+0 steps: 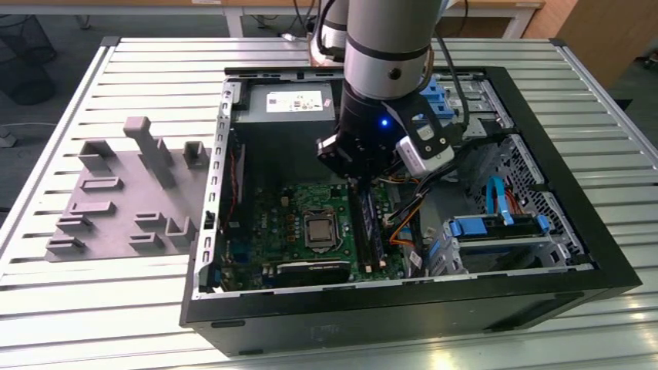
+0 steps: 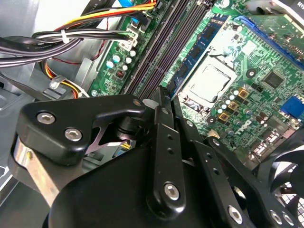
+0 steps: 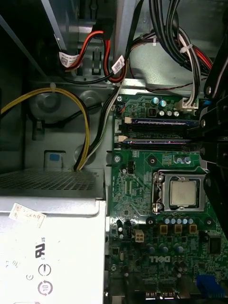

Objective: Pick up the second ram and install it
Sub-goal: 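Insert the second ram into the second slot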

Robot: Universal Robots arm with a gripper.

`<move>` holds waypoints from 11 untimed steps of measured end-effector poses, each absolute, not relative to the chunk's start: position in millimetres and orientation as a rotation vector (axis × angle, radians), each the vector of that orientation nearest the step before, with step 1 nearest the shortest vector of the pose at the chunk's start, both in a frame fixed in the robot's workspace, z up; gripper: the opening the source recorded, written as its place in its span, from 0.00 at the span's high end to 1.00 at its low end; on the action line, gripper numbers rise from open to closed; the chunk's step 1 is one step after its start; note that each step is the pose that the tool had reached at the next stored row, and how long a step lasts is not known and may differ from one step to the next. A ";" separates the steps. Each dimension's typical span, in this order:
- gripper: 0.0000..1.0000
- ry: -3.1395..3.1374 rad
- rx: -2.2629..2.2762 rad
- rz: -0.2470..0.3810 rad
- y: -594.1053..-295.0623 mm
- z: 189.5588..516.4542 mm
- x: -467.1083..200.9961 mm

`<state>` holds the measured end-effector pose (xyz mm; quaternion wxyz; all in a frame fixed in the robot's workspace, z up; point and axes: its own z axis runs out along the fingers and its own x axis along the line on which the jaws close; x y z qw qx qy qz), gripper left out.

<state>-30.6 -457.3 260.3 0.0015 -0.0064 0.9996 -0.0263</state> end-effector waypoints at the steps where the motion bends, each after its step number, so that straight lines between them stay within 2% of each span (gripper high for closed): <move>1: 0.86 3.137 -0.020 -0.082 -457.3 260.1 -30.6; 11: 0.86 3.137 -0.020 -0.082 -458.7 259.2 -30.6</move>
